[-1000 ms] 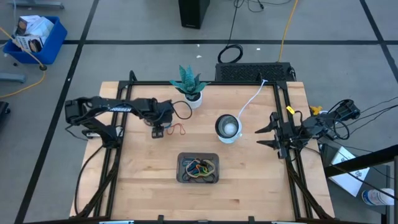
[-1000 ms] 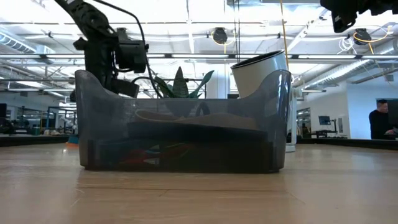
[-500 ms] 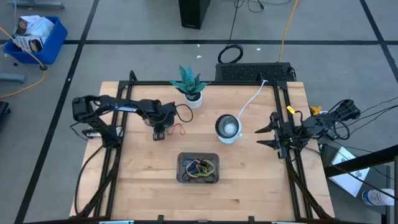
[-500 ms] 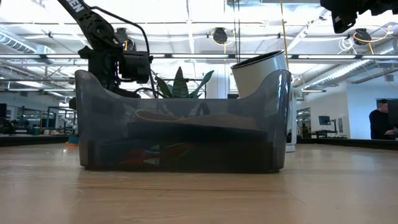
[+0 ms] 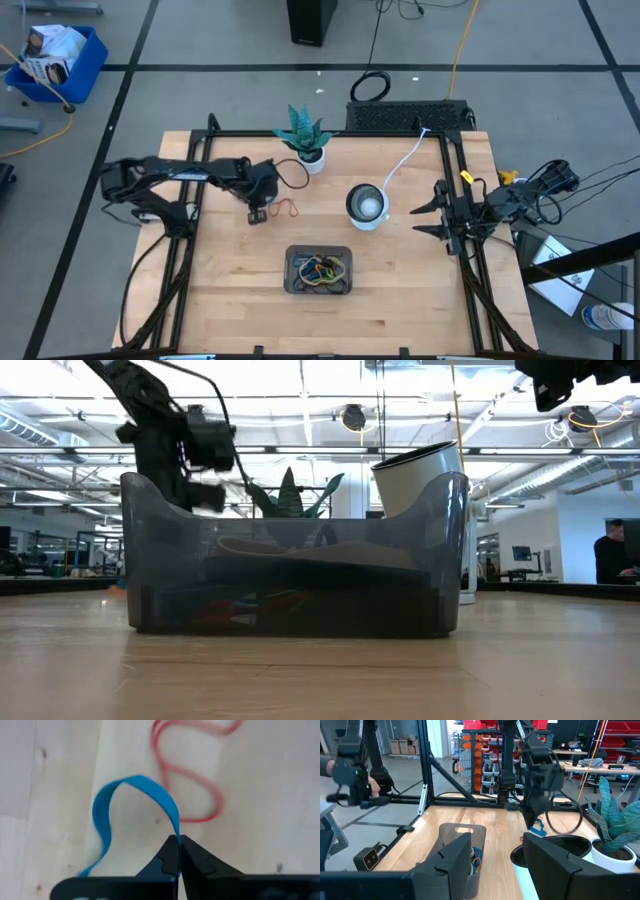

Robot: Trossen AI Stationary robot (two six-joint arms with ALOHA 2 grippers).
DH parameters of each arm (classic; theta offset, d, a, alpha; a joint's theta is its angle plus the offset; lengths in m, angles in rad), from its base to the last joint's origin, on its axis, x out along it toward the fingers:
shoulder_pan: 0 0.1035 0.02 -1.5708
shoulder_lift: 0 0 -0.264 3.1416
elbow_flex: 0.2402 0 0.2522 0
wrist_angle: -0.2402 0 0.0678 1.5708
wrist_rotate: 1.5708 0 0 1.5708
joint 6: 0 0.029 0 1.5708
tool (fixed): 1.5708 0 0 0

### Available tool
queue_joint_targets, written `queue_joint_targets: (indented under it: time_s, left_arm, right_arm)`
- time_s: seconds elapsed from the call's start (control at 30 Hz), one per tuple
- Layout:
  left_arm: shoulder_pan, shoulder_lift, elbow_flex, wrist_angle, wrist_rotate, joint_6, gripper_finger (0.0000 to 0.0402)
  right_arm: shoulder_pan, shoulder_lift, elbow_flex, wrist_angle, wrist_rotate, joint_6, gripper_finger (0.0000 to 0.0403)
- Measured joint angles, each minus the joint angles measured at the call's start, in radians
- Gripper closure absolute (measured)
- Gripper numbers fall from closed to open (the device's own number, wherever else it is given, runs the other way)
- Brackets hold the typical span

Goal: Pick and place rubber bands into bin
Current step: Put the blue rubber band into the gray bin

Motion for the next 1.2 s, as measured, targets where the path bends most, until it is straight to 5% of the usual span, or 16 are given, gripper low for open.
queue_joint_targets:
  time_s: [0.33, 0.7, 0.93, 1.2]
  left_arm:
    - [-0.003, -0.380, 0.001, 0.069, 0.175, -0.133, 0.0397]
    - [-0.019, -0.741, 0.003, 0.587, 0.302, -0.285, 0.0398]
    - [-0.083, -0.737, 0.012, 0.806, 0.392, -0.376, 0.0398]
    - [-0.205, -0.527, 0.299, 0.448, 0.376, -0.248, 0.0399]
  right_arm:
    - [0.000, 0.000, 0.000, 0.001, 0.000, 0.001, 0.0228]
    - [0.000, 0.000, 0.000, 0.032, 0.000, -0.030, 0.0226]
    - [0.000, 0.000, 0.000, 0.039, 0.094, -0.018, 0.0229]
    - [0.000, 0.000, 0.000, 0.039, 0.130, 0.007, 0.0228]
